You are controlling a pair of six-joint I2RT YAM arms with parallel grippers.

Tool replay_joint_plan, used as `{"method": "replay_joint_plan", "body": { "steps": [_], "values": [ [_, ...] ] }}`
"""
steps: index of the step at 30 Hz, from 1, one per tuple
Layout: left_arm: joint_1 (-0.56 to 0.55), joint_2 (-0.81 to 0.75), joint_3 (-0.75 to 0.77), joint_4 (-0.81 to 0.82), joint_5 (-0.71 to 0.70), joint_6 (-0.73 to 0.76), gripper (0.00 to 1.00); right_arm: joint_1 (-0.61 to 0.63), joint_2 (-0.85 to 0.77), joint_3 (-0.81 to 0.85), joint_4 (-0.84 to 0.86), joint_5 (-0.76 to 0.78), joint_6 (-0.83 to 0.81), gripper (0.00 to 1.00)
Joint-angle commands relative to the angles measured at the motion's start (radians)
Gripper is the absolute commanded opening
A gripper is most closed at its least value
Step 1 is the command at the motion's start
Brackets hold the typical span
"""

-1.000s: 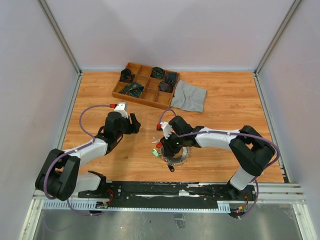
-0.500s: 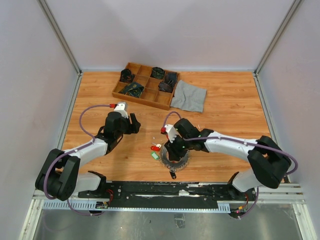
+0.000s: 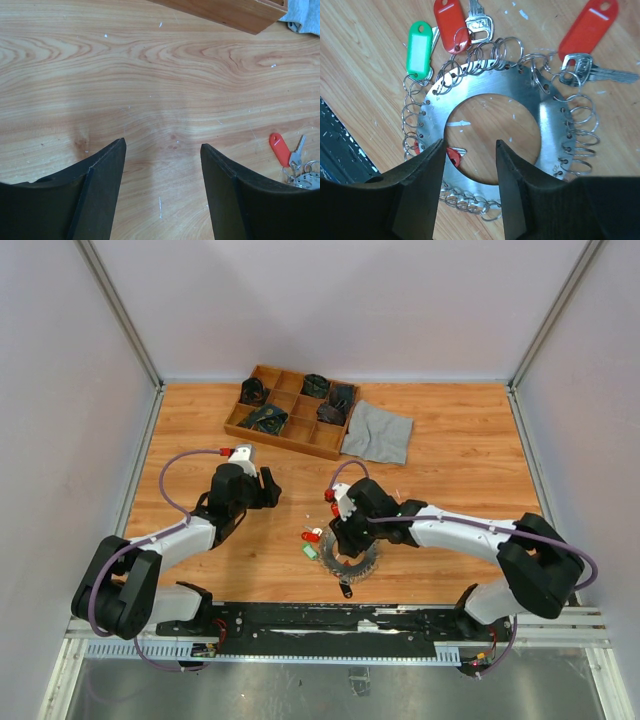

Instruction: Put the keys on the keyring

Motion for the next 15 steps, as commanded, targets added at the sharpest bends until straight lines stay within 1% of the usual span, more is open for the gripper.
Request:
{"method": "replay_joint_plan", "body": {
  "steps": [1, 4, 5, 7, 9, 11, 15],
  "values": [
    [0.007, 0.004, 0.006, 0.034, -0.012, 0.003, 0.67, 0.035, 0.046, 0.031, 0.051, 0.067, 0.121, 0.45],
    [0.008, 0.003, 0.006, 0.032, -0.013, 0.001, 0.67, 0.034, 0.039, 0.018, 0.109, 0.04, 0.139, 0.43],
    [0.009, 0.003, 0.005, 0.033, -0.014, 0.001, 0.67, 0.036, 0.037, 0.015, 0.125, 0.011, 0.126, 0.41],
    [0.009, 0.001, 0.004, 0.032, -0.012, 0.001, 0.67, 0.047, 0.034, 0.014, 0.144, -0.046, 0.08, 0.33],
    [0.008, 0.0, 0.004, 0.032, -0.013, 0.002, 0.67, 0.065, 0.031, 0.016, 0.142, -0.09, 0.016, 0.29],
    [0.008, -0.001, 0.004, 0.032, -0.011, 0.001, 0.67, 0.077, 0.037, 0.022, 0.128, -0.13, -0.05, 0.29],
    [0.009, -0.002, 0.003, 0.032, -0.013, 0.002, 0.67, 0.092, 0.072, 0.046, 0.095, -0.156, -0.086, 0.3]
  ]
}}
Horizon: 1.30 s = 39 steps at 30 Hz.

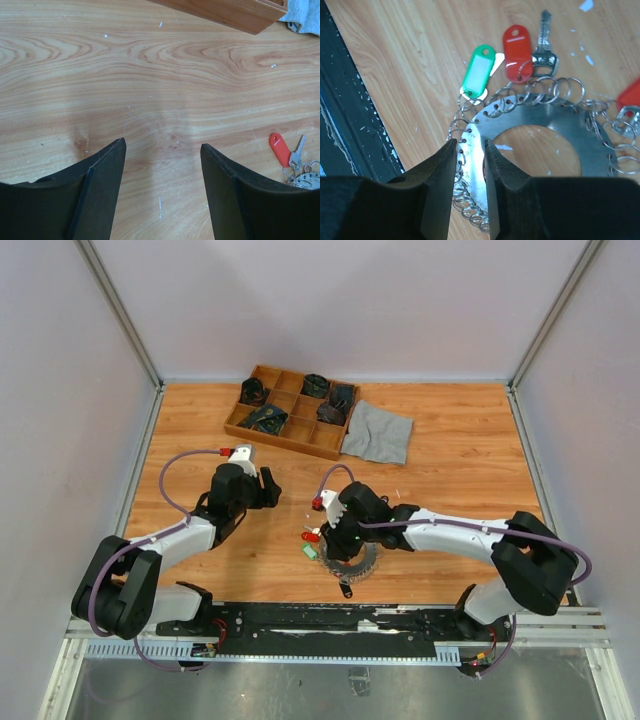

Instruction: Put the keys on the keyring

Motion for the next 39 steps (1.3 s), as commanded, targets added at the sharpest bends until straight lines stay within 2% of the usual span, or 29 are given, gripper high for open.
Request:
{"method": "replay_joint_plan", "body": {
  "steps": [1, 5, 13, 26, 32, 39],
  "values": [
    [0.008, -0.001, 0.002, 0.031, -0.014, 0.002, 0.67, 0.026, 0.037, 0.053, -0.021, -0.072, -0.084, 0.31],
    [0.008, 0.0, 0.002, 0.032, -0.013, 0.0, 0.67, 0.046, 0.073, 0.067, -0.029, -0.101, -0.084, 0.36],
    [0.008, 0.0, 0.002, 0.034, -0.012, 0.0, 0.67, 0.063, 0.119, 0.086, -0.048, -0.114, -0.089, 0.37],
    [0.011, -0.001, -0.001, 0.035, -0.011, -0.001, 0.67, 0.064, 0.17, 0.099, -0.038, -0.088, -0.075, 0.35],
    [0.014, -0.001, -0.003, 0.035, -0.008, -0.003, 0.67, 0.064, 0.173, 0.094, -0.039, -0.067, -0.071, 0.26],
    [0.014, 0.002, -0.003, 0.037, -0.007, -0.005, 0.67, 0.063, 0.143, 0.077, -0.041, -0.046, -0.074, 0.11]
  ]
}}
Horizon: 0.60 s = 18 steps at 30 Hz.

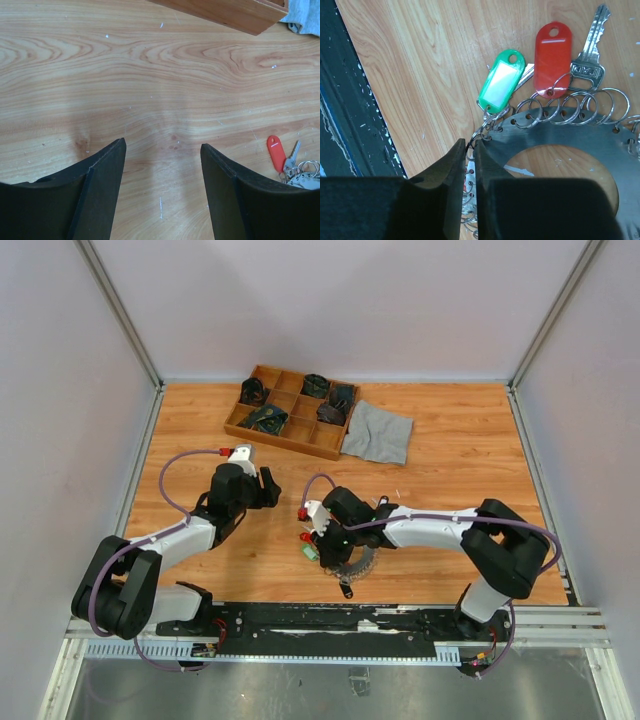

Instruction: Put the keys on the keyring

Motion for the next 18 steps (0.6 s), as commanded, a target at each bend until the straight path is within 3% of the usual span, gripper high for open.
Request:
{"method": "replay_joint_plan", "body": {
  "steps": [1, 8, 18],
  "values": [
    [0.011, 0.003, -0.003, 0.038, -0.007, -0.003, 0.67, 0.009, -0.028, -0.006, -0.014, 0.033, -0.013, 0.09],
    [0.013, -0.001, -0.003, 0.036, -0.007, -0.004, 0.67, -0.008, -0.084, -0.04, 0.022, -0.011, -0.021, 0.01],
    [0.014, -0.003, -0.003, 0.036, -0.005, -0.005, 0.66, -0.058, -0.18, -0.102, 0.081, -0.11, -0.07, 0.01]
  ]
}}
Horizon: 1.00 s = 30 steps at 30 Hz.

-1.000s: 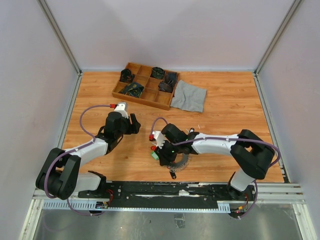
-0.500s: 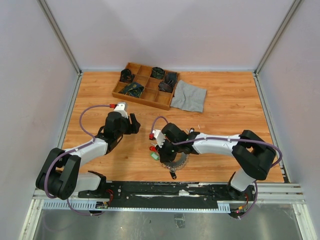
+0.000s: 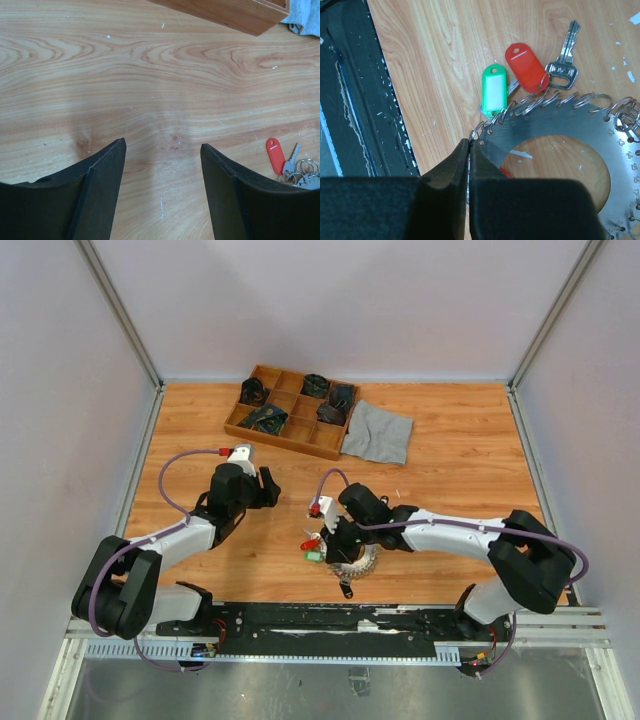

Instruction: Put the keys on the keyring

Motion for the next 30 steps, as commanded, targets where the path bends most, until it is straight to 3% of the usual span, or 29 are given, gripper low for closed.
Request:
{"method": "replay_joint_plan", "body": {
  "steps": [1, 13, 20, 30],
  "values": [
    [0.01, -0.002, -0.003, 0.035, -0.004, -0.004, 0.66, -0.02, -0.066, -0.034, 0.066, -0.058, -0.055, 0.01],
    [0.012, -0.01, -0.001, 0.06, 0.075, 0.005, 0.64, -0.096, -0.326, -0.245, 0.459, -0.101, -0.022, 0.01],
    [0.011, -0.082, -0.004, 0.109, 0.19, 0.027, 0.61, -0.101, -0.465, -0.268, 0.493, -0.06, -0.087, 0.01],
    [-0.009, -0.328, 0.0, 0.202, 0.406, 0.032, 0.56, -0.101, -0.687, -0.302, 0.538, -0.024, -0.193, 0.01]
  ]
}}
